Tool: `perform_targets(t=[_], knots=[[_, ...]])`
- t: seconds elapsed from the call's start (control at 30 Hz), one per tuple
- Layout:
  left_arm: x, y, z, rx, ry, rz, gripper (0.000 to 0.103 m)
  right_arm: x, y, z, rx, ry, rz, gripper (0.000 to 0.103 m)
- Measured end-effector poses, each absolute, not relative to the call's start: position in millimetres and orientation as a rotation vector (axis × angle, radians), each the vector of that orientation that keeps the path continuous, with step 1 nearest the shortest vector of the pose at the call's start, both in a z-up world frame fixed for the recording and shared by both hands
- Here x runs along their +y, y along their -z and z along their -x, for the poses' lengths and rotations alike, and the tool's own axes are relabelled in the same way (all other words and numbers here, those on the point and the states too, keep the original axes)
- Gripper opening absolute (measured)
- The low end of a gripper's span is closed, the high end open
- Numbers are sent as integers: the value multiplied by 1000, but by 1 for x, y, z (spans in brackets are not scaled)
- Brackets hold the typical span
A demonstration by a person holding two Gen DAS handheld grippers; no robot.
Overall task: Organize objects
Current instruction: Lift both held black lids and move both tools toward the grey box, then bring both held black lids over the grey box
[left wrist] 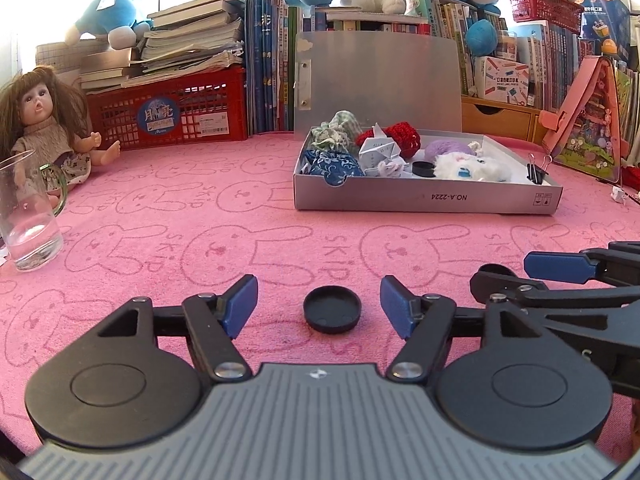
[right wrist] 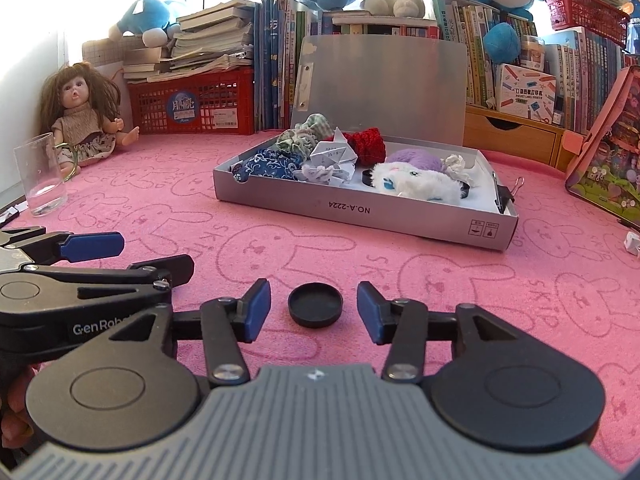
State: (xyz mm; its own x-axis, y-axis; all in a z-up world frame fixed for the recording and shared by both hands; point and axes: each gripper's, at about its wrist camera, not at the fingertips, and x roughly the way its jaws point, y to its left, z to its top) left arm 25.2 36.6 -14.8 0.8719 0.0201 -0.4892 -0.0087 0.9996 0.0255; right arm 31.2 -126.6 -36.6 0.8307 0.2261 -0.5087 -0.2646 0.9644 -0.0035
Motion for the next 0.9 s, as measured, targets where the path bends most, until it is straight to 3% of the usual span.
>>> perform_targets(t=[0.27, 0.3, 0.33, 0.43, 0.57, 0.9], knots=[[38, 20, -36, 550, -51, -15, 73, -121, 42, -43, 580, -213, 86, 70], [36, 20, -36, 549, -52, -20, 71, -120, 42, -44, 581, -209, 90, 68], [35, 20, -36, 545, -53, -23, 70, -119, 42, -44, 583, -214, 94, 57], [27, 20, -33, 532, -34, -8, 45, -112, 41, -41, 575, -248, 111, 38], [25, 20, -33, 533, -37, 20, 39, -113, 42, -41, 571, -253, 71, 38], [24, 19, -31, 530, -39, 22, 38, -115, 41, -41, 566, -265, 65, 38]])
